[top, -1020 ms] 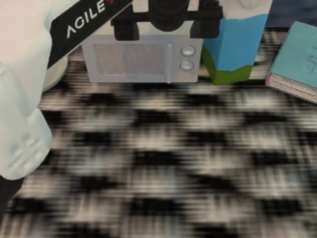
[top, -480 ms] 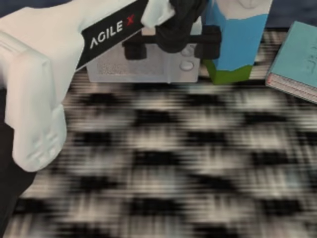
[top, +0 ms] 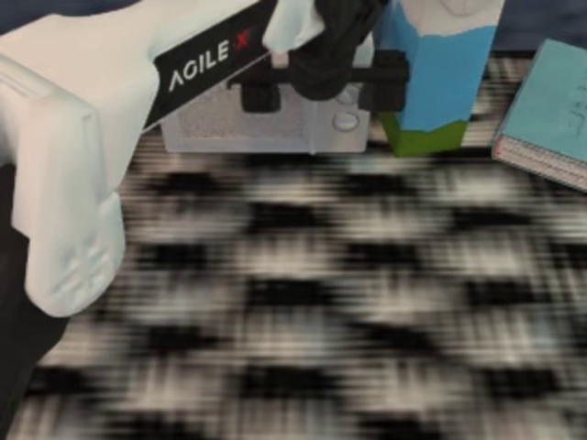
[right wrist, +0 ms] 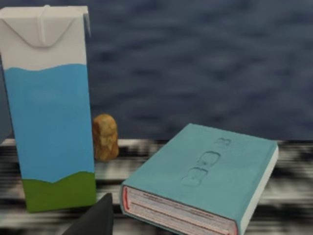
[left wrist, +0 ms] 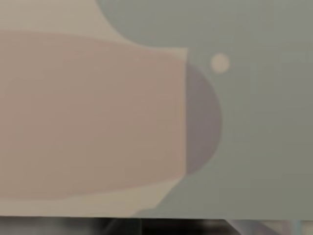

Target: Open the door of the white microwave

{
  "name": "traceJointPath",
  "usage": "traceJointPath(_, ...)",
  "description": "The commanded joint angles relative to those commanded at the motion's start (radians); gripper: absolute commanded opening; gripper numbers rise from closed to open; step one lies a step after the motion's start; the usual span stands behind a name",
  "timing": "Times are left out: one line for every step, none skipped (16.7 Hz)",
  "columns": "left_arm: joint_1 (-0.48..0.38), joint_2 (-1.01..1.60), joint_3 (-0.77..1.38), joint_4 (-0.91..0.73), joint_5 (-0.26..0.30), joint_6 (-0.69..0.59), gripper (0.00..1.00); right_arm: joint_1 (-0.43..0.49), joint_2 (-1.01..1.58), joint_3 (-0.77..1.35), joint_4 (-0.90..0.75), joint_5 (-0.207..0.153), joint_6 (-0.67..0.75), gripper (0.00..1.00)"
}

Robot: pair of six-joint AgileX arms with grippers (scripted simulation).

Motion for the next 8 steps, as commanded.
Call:
traceJointPath(0.000, 0.000, 0.000, 0.000, 0.000, 0.000, 0.55, 0.000, 0.000, 0.000, 0.000, 0.000, 0.000, 1.00)
traceJointPath(0.000, 0.000, 0.000, 0.000, 0.000, 0.000, 0.47, 0.000, 0.000, 0.000, 0.000, 0.000, 0.000, 1.00)
traceJointPath(0.000, 0.000, 0.000, 0.000, 0.000, 0.000, 0.40, 0.000, 0.000, 0.000, 0.000, 0.000, 0.000, 1.00)
traceJointPath(0.000, 0.000, 0.000, 0.000, 0.000, 0.000, 0.32, 0.000, 0.000, 0.000, 0.000, 0.000, 0.000, 1.00)
traceJointPath(0.000, 0.000, 0.000, 0.000, 0.000, 0.000, 0.25, 0.000, 0.000, 0.000, 0.000, 0.000, 0.000, 1.00)
traceJointPath(0.000, 0.000, 0.000, 0.000, 0.000, 0.000, 0.17, 0.000, 0.000, 0.000, 0.000, 0.000, 0.000, 1.00)
traceJointPath(0.000, 0.000, 0.000, 0.000, 0.000, 0.000, 0.10, 0.000, 0.000, 0.000, 0.000, 0.000, 0.000, 1.00)
traceJointPath(0.000, 0.000, 0.000, 0.000, 0.000, 0.000, 0.02, 0.000, 0.000, 0.000, 0.000, 0.000, 0.000, 1.00)
